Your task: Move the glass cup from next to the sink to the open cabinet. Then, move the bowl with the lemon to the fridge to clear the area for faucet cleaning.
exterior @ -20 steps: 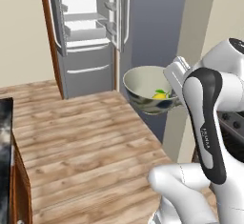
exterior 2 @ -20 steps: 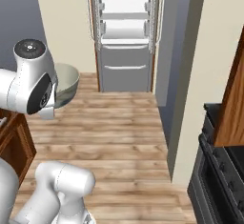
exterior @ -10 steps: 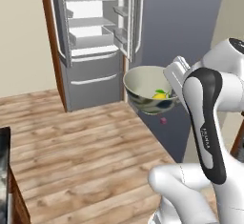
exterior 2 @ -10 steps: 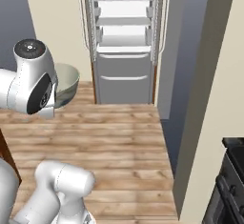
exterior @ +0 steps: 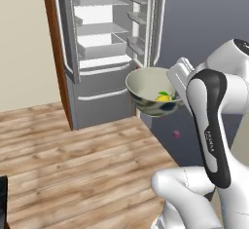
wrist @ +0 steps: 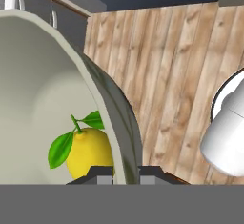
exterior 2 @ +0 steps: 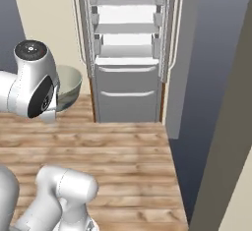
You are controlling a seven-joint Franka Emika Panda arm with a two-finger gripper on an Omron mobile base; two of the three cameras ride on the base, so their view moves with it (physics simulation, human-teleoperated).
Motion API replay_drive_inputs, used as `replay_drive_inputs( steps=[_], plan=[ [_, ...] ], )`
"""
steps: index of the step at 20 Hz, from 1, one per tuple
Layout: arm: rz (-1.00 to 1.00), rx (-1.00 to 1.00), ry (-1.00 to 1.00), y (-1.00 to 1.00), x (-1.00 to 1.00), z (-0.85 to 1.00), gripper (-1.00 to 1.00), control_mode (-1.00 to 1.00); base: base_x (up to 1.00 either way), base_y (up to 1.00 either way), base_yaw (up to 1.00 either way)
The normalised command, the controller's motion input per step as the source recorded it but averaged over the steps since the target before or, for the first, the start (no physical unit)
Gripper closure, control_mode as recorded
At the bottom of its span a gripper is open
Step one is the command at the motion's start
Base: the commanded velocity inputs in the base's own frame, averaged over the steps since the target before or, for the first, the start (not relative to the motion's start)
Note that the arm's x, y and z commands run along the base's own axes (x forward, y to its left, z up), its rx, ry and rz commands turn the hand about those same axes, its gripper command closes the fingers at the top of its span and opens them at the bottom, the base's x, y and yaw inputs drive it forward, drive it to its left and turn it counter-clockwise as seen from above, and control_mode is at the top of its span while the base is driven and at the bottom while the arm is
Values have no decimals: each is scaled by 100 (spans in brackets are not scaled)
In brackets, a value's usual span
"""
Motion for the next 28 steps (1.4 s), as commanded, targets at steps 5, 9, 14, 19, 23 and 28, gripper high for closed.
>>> replay_drive_inputs(
  steps=[5, 9, 14, 19, 23, 28],
  plan=[
    [0, 0, 0, 0, 0, 0, 100, 100, 100, -18, 0],
    [0, 0, 0, 0, 0, 0, 100, 100, 97, -61, 1],
    [0, 0, 0, 0, 0, 0, 100, 100, 64, -79, 0],
    [0, 0, 0, 0, 0, 0, 100, 100, 7, -20, 0],
    [0, 0, 0, 0, 0, 0, 100, 100, 71, 6, -1],
    [0, 0, 0, 0, 0, 0, 100, 100, 95, 51, -3]
  ],
)
